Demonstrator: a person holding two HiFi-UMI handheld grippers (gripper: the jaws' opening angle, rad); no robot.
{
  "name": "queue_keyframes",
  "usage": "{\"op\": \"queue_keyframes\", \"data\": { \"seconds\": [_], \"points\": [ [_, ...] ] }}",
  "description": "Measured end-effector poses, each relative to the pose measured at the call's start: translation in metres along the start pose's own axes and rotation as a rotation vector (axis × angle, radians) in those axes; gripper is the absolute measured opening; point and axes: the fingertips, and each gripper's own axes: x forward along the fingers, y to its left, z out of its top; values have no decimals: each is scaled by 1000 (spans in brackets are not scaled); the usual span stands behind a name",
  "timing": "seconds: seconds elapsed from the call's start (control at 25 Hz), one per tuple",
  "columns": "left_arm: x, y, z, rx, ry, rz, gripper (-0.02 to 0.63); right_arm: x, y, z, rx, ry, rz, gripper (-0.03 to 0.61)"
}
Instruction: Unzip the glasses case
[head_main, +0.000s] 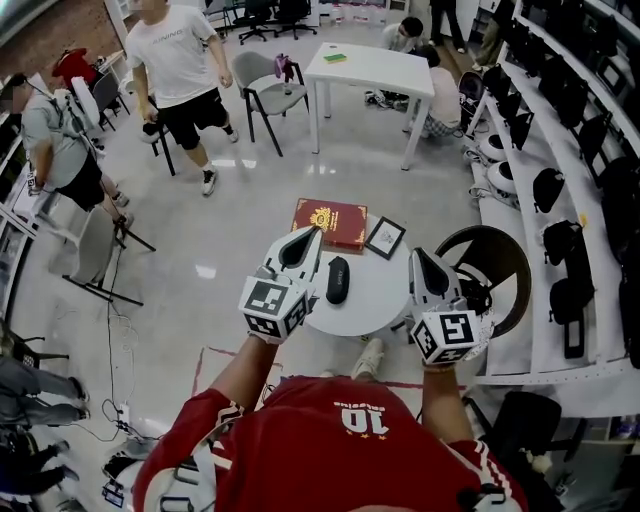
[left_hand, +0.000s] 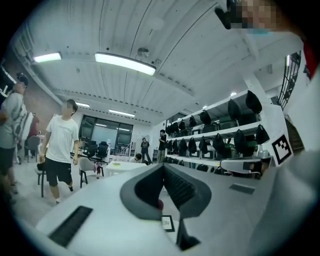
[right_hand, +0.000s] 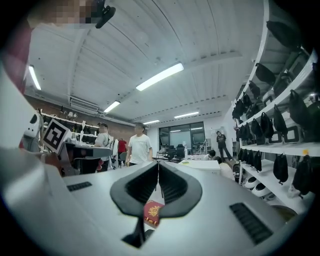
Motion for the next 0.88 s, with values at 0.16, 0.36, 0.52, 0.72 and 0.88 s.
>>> {"op": "queue_keyframes", "data": {
  "seconds": [0.16,0.36,0.52,0.72,0.88],
  "points": [
    [-4,8,2,-13,-16,19,8,2,-1,-1,-1,11,-17,15],
    [-7,13,1,-26,-10,25,8,4,1,-3,-19,31,-23,15],
    [-8,18,-2,-30,-8,38,8,5,0,-6,-11,40,-20,15],
    [-9,19,-2,-32,-1,46,8,4,1,-7,-16,48,-20,15],
    [-8,20,-4,-23,-1,45,8,6,1,-8,-15,52,-18,15]
  ]
}}
